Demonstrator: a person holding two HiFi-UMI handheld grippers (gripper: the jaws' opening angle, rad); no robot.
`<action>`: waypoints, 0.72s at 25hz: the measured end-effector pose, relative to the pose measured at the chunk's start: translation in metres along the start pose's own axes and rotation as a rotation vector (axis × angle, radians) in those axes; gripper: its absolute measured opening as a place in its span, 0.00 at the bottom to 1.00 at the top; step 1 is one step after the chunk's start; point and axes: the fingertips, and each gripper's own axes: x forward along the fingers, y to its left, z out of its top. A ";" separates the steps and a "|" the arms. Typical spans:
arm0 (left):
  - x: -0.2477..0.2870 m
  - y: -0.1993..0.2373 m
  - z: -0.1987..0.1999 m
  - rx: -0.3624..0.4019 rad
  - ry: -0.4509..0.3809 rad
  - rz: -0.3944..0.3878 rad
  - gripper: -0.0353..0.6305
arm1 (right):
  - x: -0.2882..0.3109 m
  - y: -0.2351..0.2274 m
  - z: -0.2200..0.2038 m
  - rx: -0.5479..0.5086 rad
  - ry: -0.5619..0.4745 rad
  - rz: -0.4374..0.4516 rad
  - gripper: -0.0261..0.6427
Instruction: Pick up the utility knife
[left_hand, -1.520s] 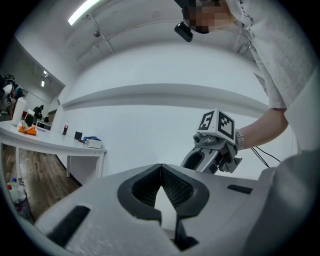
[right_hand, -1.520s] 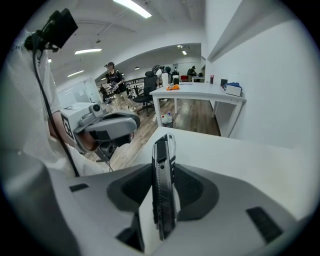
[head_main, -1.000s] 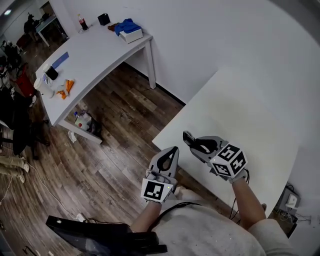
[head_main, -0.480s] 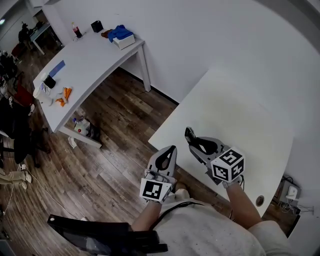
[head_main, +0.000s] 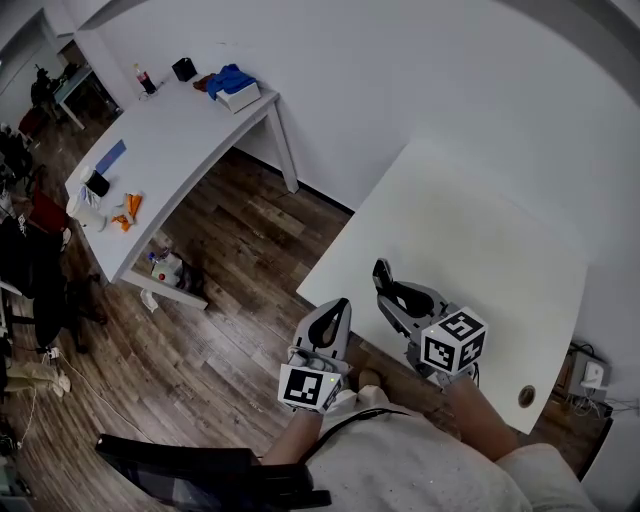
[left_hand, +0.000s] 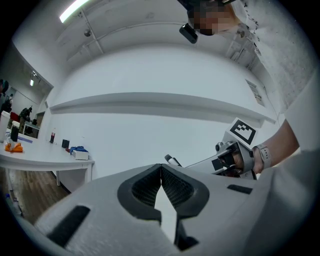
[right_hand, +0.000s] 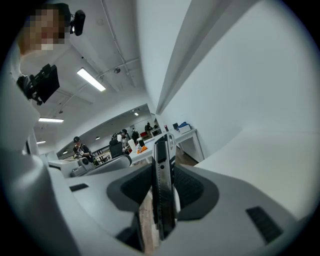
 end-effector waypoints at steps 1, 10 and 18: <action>0.000 0.000 0.000 0.007 0.001 -0.001 0.06 | 0.000 0.000 0.000 0.005 -0.008 -0.004 0.25; -0.003 -0.001 0.002 0.007 0.007 0.004 0.06 | -0.013 0.010 0.024 0.007 -0.098 0.003 0.25; -0.001 0.000 0.002 0.012 0.001 -0.001 0.06 | -0.017 0.013 0.038 -0.006 -0.146 0.001 0.25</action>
